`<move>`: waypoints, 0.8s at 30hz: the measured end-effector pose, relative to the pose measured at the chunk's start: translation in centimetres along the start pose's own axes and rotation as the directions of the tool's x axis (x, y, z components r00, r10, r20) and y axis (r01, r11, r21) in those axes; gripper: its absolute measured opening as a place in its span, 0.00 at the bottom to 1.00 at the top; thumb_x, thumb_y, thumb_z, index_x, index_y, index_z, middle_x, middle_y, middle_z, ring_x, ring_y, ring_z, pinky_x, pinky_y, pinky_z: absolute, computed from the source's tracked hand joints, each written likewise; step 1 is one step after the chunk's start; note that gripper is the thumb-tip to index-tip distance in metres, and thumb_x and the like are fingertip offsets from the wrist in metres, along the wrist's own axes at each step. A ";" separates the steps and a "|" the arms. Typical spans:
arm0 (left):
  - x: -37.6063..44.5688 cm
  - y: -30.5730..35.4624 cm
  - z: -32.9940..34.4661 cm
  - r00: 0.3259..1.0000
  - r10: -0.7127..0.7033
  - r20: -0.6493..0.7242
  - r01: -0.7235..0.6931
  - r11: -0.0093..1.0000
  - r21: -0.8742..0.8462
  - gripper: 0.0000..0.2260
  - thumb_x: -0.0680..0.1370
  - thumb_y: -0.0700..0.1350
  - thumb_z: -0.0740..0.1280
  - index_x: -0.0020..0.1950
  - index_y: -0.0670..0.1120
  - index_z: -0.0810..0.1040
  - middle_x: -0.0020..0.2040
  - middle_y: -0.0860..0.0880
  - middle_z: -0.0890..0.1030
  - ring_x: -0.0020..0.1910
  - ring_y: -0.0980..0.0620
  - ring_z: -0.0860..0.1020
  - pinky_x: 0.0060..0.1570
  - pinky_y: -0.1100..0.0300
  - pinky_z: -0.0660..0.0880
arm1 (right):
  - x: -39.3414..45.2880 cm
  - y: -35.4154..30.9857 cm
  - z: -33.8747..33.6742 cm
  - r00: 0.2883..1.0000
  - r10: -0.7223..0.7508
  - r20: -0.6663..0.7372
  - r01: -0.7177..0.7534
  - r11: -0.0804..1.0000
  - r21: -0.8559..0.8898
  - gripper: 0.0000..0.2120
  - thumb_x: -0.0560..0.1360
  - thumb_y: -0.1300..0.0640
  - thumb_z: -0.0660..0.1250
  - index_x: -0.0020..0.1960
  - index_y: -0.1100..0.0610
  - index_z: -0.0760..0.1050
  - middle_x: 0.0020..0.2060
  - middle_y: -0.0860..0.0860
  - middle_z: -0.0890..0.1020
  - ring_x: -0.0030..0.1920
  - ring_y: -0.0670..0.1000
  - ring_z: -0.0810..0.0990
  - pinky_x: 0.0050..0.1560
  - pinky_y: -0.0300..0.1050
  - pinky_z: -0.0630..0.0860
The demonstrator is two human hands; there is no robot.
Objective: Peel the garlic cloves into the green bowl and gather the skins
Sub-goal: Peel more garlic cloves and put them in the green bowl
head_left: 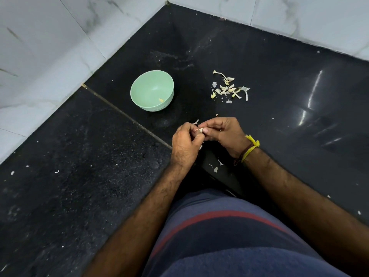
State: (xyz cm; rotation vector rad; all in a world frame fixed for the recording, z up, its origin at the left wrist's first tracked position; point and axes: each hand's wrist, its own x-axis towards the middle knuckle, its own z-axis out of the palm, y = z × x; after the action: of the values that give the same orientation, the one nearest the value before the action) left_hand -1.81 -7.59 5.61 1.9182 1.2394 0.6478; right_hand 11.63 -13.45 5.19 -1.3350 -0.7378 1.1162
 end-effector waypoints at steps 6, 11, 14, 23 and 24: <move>0.1 0.6 0.3 0.999 -0.024 0.023 0.023 0.997 0.078 0.06 0.78 0.45 0.69 0.48 0.43 0.78 0.47 0.47 0.79 0.44 0.51 0.76 0.46 0.54 0.76 | -0.4 0.0 0.9 0.989 0.134 -0.068 -0.114 0.963 0.243 0.09 0.74 0.68 0.71 0.53 0.68 0.81 0.45 0.60 0.85 0.45 0.54 0.86 0.44 0.46 0.83; 0.1 1.0 0.2 0.998 -0.040 0.049 0.030 0.983 0.180 0.07 0.80 0.45 0.66 0.53 0.42 0.77 0.51 0.46 0.77 0.48 0.50 0.75 0.49 0.55 0.73 | -0.3 0.0 1.1 0.973 0.200 -0.116 -0.166 0.954 0.250 0.07 0.74 0.71 0.70 0.51 0.67 0.80 0.43 0.59 0.85 0.42 0.53 0.85 0.44 0.48 0.84; 0.2 0.7 0.1 0.997 -0.055 0.052 0.045 0.983 0.177 0.07 0.80 0.45 0.66 0.52 0.43 0.77 0.50 0.48 0.77 0.48 0.51 0.75 0.49 0.56 0.74 | -0.3 0.2 0.9 0.976 0.193 -0.103 -0.168 0.962 0.215 0.08 0.74 0.72 0.69 0.53 0.66 0.80 0.44 0.60 0.85 0.44 0.53 0.85 0.49 0.50 0.84; 1.5 -2.0 -0.3 1.000 -0.013 -0.016 0.015 0.984 0.180 0.05 0.80 0.43 0.65 0.50 0.44 0.79 0.49 0.48 0.80 0.48 0.52 0.76 0.51 0.58 0.72 | 1.1 -0.4 -0.8 0.949 0.094 -0.301 -0.092 0.996 0.021 0.09 0.73 0.73 0.70 0.47 0.61 0.81 0.43 0.60 0.84 0.40 0.52 0.85 0.42 0.40 0.83; 1.8 -2.5 -0.3 1.000 0.004 0.002 -0.004 0.979 0.203 0.05 0.81 0.43 0.65 0.51 0.44 0.80 0.49 0.48 0.80 0.48 0.52 0.76 0.50 0.57 0.72 | 1.4 -0.4 -0.8 0.947 0.078 -0.310 -0.084 0.996 -0.005 0.09 0.73 0.72 0.71 0.47 0.60 0.81 0.41 0.59 0.84 0.40 0.52 0.85 0.43 0.41 0.83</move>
State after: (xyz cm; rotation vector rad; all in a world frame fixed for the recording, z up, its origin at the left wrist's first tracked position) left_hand -2.59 -5.21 3.82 2.0871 1.3443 0.5383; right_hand 12.92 -12.41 5.20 -1.5243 -0.4659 0.9352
